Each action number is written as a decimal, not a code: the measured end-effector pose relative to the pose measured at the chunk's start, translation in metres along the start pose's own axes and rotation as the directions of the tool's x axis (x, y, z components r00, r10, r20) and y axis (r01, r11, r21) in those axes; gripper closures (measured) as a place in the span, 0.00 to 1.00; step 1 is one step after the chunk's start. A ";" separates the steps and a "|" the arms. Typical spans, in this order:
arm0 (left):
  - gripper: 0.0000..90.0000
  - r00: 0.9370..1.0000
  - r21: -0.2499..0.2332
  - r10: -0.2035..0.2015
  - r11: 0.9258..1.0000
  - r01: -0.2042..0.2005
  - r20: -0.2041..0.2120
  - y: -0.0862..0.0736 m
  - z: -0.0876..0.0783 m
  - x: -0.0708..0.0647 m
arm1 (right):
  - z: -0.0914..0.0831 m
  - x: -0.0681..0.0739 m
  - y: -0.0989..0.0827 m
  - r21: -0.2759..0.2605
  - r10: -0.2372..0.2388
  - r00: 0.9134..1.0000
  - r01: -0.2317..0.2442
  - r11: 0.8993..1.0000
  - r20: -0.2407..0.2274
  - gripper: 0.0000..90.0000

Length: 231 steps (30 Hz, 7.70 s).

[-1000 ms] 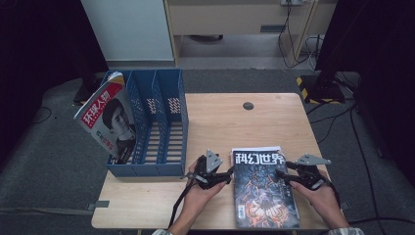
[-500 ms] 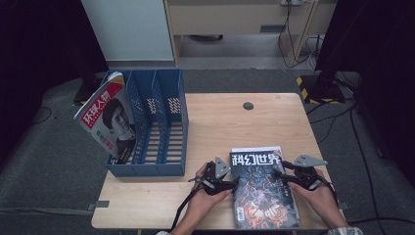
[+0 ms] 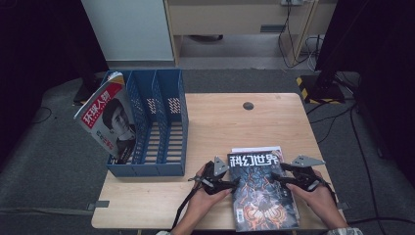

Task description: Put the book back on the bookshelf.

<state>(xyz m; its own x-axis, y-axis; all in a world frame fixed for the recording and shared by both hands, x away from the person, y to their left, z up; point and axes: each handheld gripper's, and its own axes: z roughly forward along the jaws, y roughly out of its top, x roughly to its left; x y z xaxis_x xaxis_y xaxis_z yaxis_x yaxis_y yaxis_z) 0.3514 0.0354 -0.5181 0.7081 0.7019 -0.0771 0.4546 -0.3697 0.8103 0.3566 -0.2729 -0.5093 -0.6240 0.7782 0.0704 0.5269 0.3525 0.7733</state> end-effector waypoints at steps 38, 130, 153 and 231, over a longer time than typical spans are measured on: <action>0.16 0.980 0.046 -0.139 0.990 0.133 0.145 -0.001 0.014 0.005 | -0.003 0.004 -0.009 -0.017 0.032 0.999 -0.032 0.999 -0.024 0.37; 0.48 0.961 0.047 -0.201 0.980 0.196 0.187 0.078 0.035 -0.001 | 0.002 0.009 -0.002 -0.019 0.057 0.996 -0.059 0.998 -0.068 0.38; 0.84 0.970 -0.034 -0.161 0.985 0.169 0.181 0.102 0.019 -0.015 | 0.002 0.002 -0.001 -0.035 0.088 0.992 -0.092 0.995 -0.093 0.13; 0.92 0.988 -0.458 0.091 0.888 -0.023 0.127 0.163 -0.049 0.009 | -0.064 0.003 0.115 -0.180 -0.211 0.977 0.201 0.963 -0.038 0.83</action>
<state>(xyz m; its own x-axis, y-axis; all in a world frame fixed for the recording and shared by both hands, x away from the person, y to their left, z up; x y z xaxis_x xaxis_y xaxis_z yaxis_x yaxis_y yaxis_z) 0.4055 0.0109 -0.3583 0.8095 0.5823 -0.0759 0.1398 -0.0655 0.9880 0.3782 -0.2634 -0.3794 -0.7424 0.6662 -0.0705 0.2779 0.4020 0.8725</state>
